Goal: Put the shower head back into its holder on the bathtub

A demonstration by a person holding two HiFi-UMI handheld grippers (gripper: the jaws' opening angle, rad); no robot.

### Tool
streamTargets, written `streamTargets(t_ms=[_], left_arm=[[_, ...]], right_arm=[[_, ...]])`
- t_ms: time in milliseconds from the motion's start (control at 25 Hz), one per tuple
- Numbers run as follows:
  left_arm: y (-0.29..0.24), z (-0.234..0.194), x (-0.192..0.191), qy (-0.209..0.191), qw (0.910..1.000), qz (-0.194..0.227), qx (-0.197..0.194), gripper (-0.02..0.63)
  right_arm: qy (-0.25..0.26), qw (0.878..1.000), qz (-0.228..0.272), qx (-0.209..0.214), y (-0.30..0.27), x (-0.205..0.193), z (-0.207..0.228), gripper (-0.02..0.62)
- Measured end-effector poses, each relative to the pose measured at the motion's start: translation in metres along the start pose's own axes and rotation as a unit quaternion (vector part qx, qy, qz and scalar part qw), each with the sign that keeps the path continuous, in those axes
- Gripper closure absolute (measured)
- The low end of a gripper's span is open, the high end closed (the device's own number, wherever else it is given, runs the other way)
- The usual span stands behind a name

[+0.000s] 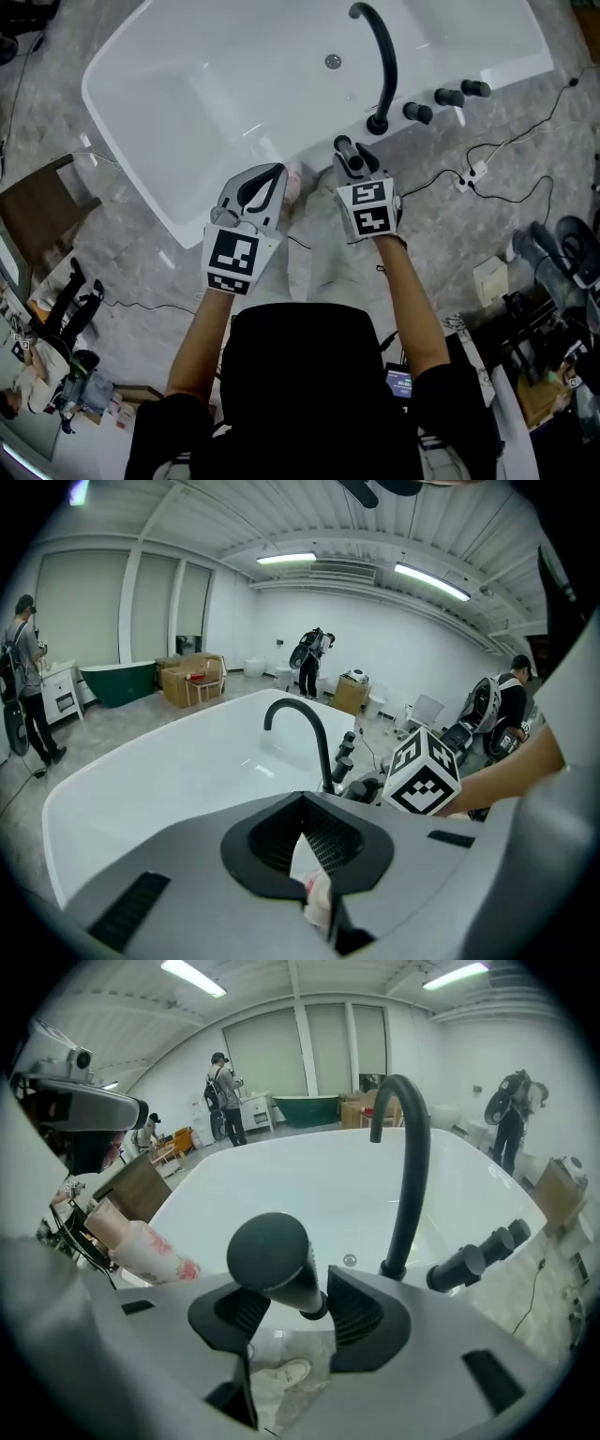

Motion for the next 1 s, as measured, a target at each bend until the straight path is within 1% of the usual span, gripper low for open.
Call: streamTargets(t_ms=[240,360,640,720,840,1000], left_arm=[[0.021,0.006,0.013,-0.012,0.9998,0.012,-0.013,0.592],[0.026,0.007,0.018,-0.017,0.9996,0.016,-0.016,0.592],[0.047,0.012,0.035,-0.041,0.9982,0.032,-0.030,0.592],[0.054,0.015,0.041,-0.048,0.9975,0.038,-0.036,0.592],[0.064,0.020,0.048,-0.060,0.9961,0.047,-0.045,0.592],[0.079,0.029,0.056,-0.072,0.9939,0.060,-0.058,0.592]], right_arm=[[-0.008,1.000,0.010,-0.011,0.032,0.012,-0.012,0.411],[-0.010,1.000,0.017,-0.022,0.047,0.017,-0.011,0.411],[-0.014,0.998,0.036,-0.043,0.086,0.028,-0.025,0.413],[-0.018,0.998,0.047,-0.047,0.100,0.033,-0.031,0.432],[-0.020,0.995,0.075,-0.062,0.124,0.043,-0.040,0.488],[-0.024,0.991,0.104,-0.076,0.156,0.056,-0.052,0.532]])
Point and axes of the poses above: the fingertips, and each gripper's own axes: y backward along the fingers, z to its right, x out of its top, the point moved 10 cm from there along y, backward along the fingers, and after that the axes turned 6 degrees about z, right-handed, at the moved point
